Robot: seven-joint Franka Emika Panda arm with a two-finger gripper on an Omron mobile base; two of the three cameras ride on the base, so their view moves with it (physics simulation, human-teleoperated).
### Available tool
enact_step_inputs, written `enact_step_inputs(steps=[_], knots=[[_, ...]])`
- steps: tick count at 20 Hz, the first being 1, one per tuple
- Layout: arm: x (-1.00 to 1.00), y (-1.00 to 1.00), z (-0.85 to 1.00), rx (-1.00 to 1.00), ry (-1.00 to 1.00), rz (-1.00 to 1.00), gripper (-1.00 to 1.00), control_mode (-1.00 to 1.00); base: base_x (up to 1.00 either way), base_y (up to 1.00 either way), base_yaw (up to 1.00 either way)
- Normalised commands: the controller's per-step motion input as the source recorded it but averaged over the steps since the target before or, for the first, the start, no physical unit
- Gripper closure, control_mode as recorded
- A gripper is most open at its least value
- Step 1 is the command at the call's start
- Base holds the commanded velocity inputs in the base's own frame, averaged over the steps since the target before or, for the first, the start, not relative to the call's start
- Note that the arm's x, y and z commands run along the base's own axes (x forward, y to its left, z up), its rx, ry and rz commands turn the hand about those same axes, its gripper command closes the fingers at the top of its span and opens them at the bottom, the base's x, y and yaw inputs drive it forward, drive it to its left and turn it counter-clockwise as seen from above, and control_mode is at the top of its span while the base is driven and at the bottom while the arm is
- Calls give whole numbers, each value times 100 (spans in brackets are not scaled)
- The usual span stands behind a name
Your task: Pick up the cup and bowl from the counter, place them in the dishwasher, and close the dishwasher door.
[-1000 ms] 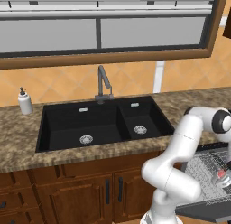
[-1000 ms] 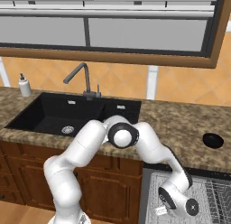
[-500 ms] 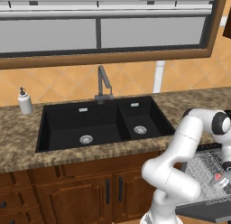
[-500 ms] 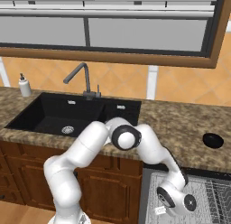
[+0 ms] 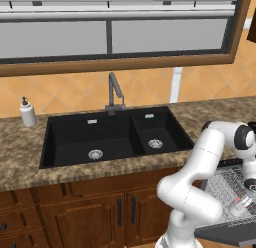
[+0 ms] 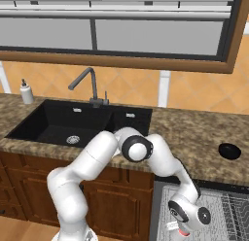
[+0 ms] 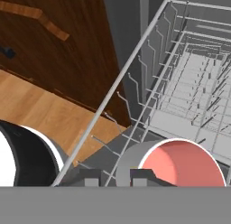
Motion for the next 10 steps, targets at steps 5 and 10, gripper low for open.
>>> enact_step_inputs(steps=[5, 10], knots=[[0, 0, 0, 0, 0, 0, -100, -100, 0, 0, 0], [0, -6, 40, -2, 2, 0, -100, -100, 0, 0, 0]])
